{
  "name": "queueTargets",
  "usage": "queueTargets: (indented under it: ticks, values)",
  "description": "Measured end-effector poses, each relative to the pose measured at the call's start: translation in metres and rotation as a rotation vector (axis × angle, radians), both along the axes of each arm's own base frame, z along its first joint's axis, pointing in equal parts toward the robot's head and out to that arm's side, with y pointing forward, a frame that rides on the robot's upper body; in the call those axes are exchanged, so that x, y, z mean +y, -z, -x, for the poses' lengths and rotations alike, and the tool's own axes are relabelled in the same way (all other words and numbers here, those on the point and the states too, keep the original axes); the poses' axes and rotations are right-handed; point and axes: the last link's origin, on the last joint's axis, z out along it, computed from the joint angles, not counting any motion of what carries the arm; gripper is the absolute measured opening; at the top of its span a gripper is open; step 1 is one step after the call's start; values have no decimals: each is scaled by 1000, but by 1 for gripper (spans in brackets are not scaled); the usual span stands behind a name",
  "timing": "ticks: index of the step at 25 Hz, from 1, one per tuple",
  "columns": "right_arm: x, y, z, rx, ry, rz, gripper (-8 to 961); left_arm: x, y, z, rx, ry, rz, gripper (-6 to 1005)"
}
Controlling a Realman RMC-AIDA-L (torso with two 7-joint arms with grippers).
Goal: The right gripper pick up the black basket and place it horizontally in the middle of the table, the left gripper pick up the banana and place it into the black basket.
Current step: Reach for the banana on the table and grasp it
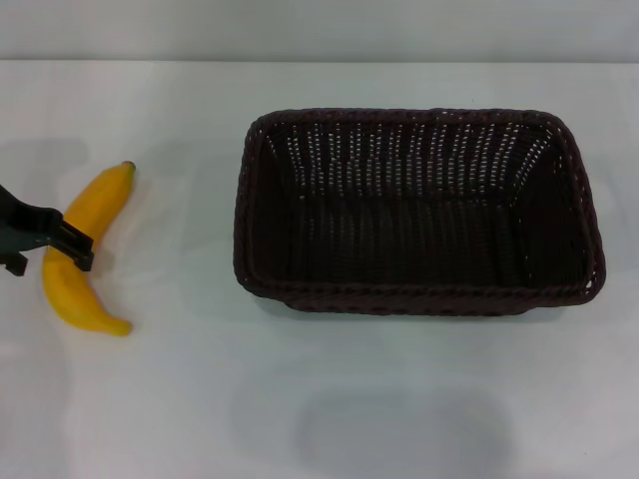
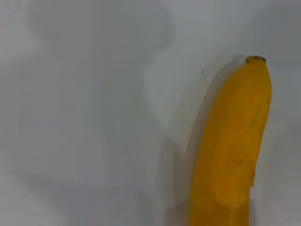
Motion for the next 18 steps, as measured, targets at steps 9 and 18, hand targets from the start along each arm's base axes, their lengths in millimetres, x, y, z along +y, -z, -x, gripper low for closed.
queueTargets:
  ticks: [9,18]
  values:
    - [-1,1,-2,4,8,5,857,-3,19,6,-18,-11,-3,802]
    - [-1,0,-3,-1,13,2,857,-1,18,6,-19,-5,-16,765]
